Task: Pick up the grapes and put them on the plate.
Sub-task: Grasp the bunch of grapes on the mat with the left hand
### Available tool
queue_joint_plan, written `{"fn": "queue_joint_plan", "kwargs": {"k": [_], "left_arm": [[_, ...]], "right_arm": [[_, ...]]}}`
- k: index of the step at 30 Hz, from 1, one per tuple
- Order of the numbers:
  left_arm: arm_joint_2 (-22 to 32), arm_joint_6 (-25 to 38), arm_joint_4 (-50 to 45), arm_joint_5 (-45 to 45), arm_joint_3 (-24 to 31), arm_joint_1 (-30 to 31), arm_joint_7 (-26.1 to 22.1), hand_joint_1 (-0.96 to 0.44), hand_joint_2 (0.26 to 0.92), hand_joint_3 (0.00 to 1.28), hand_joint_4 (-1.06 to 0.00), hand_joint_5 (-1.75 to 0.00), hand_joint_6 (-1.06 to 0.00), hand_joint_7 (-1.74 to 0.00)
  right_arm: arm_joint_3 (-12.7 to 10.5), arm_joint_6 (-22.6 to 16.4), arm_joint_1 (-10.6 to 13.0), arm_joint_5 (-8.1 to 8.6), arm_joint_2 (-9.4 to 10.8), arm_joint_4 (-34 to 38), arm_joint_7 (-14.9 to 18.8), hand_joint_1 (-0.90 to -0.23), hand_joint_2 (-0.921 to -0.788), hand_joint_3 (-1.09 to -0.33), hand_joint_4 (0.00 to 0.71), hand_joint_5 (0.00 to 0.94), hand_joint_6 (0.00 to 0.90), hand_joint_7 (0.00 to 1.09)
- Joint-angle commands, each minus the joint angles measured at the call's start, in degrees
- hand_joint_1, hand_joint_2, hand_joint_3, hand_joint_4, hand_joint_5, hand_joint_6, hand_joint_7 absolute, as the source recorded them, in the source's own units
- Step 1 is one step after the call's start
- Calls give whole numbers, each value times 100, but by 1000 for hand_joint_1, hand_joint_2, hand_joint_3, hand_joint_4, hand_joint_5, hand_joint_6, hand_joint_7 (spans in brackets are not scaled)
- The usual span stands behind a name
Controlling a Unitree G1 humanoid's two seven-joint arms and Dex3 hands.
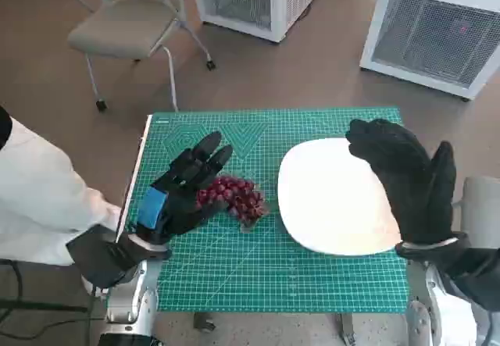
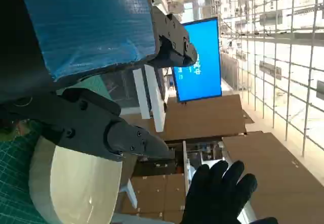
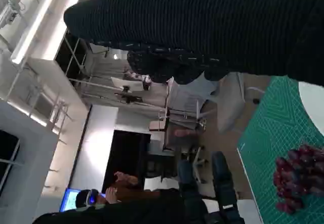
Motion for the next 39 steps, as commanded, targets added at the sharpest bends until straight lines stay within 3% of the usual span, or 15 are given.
{"fn": "queue_joint_plan", "kwargs": {"k": [1,39], "left_arm": [[35,-84,7,10,21,-73,-21,-406,921,73,-341,-2,-399,-1],[-62,-162,145,90,-85,-101,-4,-405,921,68,-341,0,-400,-1]], "right_arm": [[1,9,45,-3,-31,89,45,-325,-921,-597,467,818,255,974],[-10,-57,102,-41,-37,59,9,-324,-921,-597,467,817,258,969]]}}
